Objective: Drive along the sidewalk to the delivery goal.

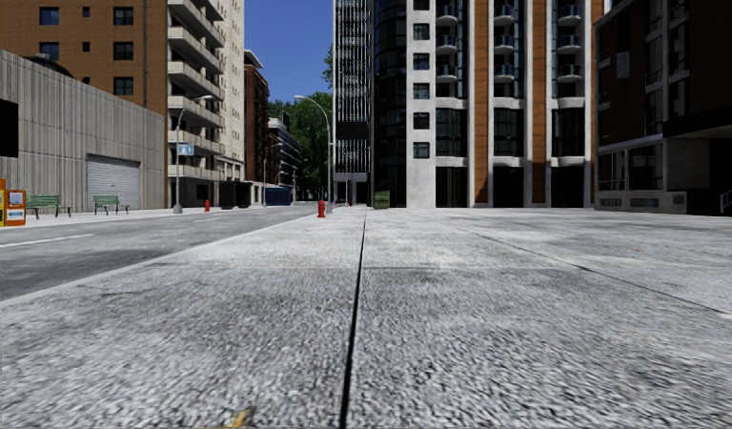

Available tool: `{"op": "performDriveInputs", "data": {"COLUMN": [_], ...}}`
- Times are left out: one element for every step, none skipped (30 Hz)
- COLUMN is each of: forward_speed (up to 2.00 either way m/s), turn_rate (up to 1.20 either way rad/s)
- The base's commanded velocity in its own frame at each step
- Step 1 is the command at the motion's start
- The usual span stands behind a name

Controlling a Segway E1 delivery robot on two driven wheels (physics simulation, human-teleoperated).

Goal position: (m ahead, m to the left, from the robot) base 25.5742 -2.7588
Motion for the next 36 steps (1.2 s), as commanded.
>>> {"op": "performDriveInputs", "data": {"forward_speed": [2.0, 2.0, 2.0, 2.0, 2.0, 2.0, 2.0, 2.0, 2.0, 2.0, 2.0, 2.0, 2.0, 2.0, 2.0, 2.0, 2.0, 2.0, 2.0, 2.0, 2.0, 2.0, 2.0, 2.0, 2.0, 2.0, 2.0, 2.0, 2.0, 2.0, 2.0, 2.0, 2.0, 2.0, 2.0, 2.0], "turn_rate": [0.0, 0.0, 0.0, 0.0, 0.0, 0.0, 0.0, 0.0, 0.0, 0.0, 0.0, 0.0, 0.0, 0.0, 0.0, 0.0, 0.0, 0.0, 0.0, 0.0, 0.0, 0.0, 0.0, 0.0, 0.0, 0.0, 0.0, 0.0, 0.0, 0.0, 0.0, 0.0, 0.0, 0.0, 0.0, 0.0]}}
